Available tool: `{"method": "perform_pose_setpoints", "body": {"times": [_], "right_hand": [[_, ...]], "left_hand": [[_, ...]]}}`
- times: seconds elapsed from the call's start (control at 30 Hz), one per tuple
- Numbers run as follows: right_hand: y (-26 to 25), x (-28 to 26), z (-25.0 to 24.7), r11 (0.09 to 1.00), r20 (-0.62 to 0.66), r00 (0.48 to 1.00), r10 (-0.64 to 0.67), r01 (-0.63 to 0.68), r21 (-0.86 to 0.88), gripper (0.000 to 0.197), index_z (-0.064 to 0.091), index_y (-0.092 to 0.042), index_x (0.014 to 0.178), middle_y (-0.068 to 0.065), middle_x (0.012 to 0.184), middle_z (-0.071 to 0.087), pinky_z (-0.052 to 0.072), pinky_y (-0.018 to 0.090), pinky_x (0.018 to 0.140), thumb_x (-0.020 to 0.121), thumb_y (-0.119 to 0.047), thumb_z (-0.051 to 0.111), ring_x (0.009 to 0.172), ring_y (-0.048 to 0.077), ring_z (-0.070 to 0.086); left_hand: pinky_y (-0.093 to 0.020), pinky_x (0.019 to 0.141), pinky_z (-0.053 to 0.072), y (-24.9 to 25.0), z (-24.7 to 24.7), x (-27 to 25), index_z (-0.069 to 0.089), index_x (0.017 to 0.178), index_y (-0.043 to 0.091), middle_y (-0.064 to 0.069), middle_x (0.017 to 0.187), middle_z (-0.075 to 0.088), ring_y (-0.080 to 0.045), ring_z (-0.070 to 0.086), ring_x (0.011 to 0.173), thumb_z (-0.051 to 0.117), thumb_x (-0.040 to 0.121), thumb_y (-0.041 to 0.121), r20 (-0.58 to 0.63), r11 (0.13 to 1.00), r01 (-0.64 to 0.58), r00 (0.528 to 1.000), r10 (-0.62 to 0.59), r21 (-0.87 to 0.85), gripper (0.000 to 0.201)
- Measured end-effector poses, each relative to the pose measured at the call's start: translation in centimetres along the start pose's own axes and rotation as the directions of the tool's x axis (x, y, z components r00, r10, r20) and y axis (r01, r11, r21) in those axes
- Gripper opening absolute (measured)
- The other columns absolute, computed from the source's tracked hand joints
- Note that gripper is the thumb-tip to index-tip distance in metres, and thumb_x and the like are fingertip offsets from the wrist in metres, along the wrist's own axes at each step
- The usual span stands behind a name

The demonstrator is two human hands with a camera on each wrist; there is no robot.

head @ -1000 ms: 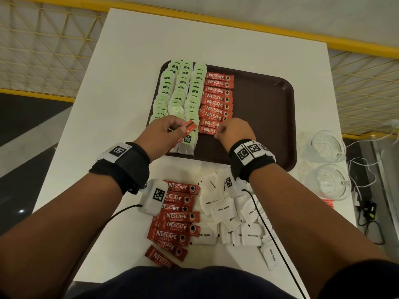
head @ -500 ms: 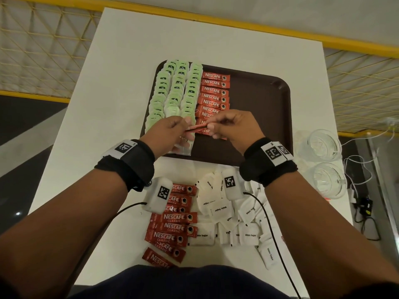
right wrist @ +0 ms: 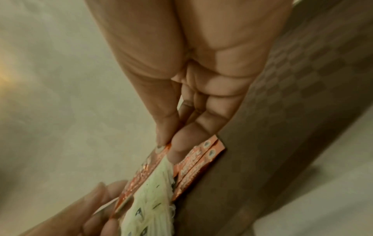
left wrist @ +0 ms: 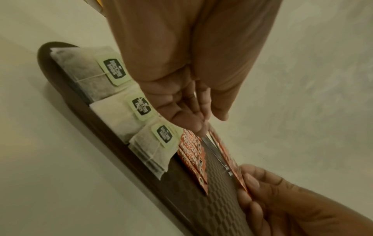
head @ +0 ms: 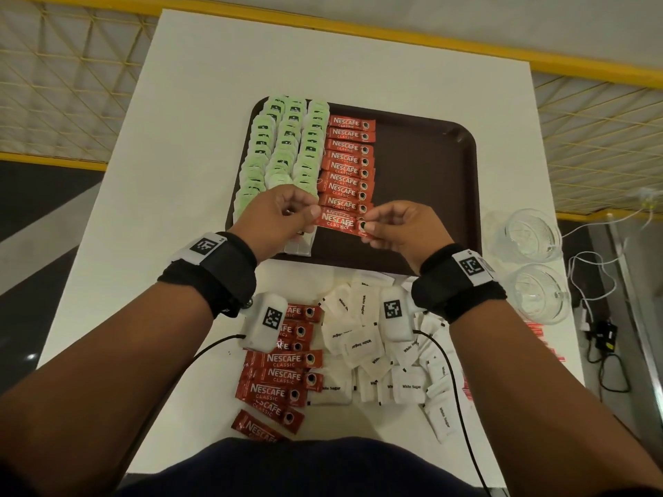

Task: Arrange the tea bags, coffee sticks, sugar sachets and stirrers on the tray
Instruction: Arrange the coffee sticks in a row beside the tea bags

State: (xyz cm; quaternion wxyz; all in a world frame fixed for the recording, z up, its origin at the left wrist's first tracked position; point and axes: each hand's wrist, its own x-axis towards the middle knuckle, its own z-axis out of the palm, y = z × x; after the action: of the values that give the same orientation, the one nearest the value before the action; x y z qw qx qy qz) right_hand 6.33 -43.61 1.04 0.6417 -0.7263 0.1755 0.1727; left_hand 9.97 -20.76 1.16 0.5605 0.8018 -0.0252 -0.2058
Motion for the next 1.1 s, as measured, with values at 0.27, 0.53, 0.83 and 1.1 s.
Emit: {"method": "perform_pose_setpoints", "body": {"times": [0.27,0.53,0.83,1.1], "right_hand": [[1.6,1.3,-1.0,0.978,-0.09,0.989,0.121,-0.134,-0.161,0.009,0.066,-0.008,0.093,0.015,0.09,0.072,0.059,0.025,0.067,0.087,-0.003,0.07,0.076,0.018,0.072],[1.8,3.5,1.0,0.876,-0.209,0.975,0.08,-0.169,-0.452,0.015,0.062,-0.015,0.09,0.003,0.08,0.072,0.059,0.028,0.063,0.084,-0.018,0.075,0.065,0.013,0.071],[0.4,-0.7,1.0,0.756,-0.208,0.976,-0.059,-0.093,-0.648,0.021,0.059,-0.019,0.091,-0.003,0.079,0.065,0.057,0.032,0.069,0.087,-0.036,0.07,0.069,0.012,0.066],[0.9,-8.1,7.7,0.464,0.224,0.968,-0.117,0.253,-0.849,0.019,0.068,-0.021,0.103,-0.004,0.102,0.065,0.045,0.027,0.081,0.091,-0.035,0.063,0.095,0.013,0.059]], "left_hand": [[-0.021,0.065,0.043,-1.6,-1.3,-1.0,0.064,0.109,0.017,0.001,0.101,0.066,-0.008,0.062,0.074,0.059,0.096,0.034,-0.096,0.995,0.042,0.995,-0.033,0.093,0.022],[-0.026,0.077,0.049,-2.1,-0.9,-2.1,0.065,0.104,0.017,-0.001,0.103,0.068,-0.009,0.062,0.077,0.059,0.096,0.032,-0.139,0.991,0.025,0.99,-0.007,0.131,0.018],[-0.028,0.075,0.051,-3.2,-2.7,-6.2,0.065,0.102,0.016,0.0,0.094,0.067,-0.014,0.064,0.079,0.058,0.097,0.029,-0.05,0.964,0.009,0.999,0.004,0.265,0.017],[-0.031,0.082,0.048,-6.1,-3.8,-11.3,0.068,0.099,0.024,0.007,0.104,0.061,-0.013,0.06,0.095,0.067,0.091,0.028,0.121,0.853,-0.02,0.991,-0.051,0.522,0.009]]}}
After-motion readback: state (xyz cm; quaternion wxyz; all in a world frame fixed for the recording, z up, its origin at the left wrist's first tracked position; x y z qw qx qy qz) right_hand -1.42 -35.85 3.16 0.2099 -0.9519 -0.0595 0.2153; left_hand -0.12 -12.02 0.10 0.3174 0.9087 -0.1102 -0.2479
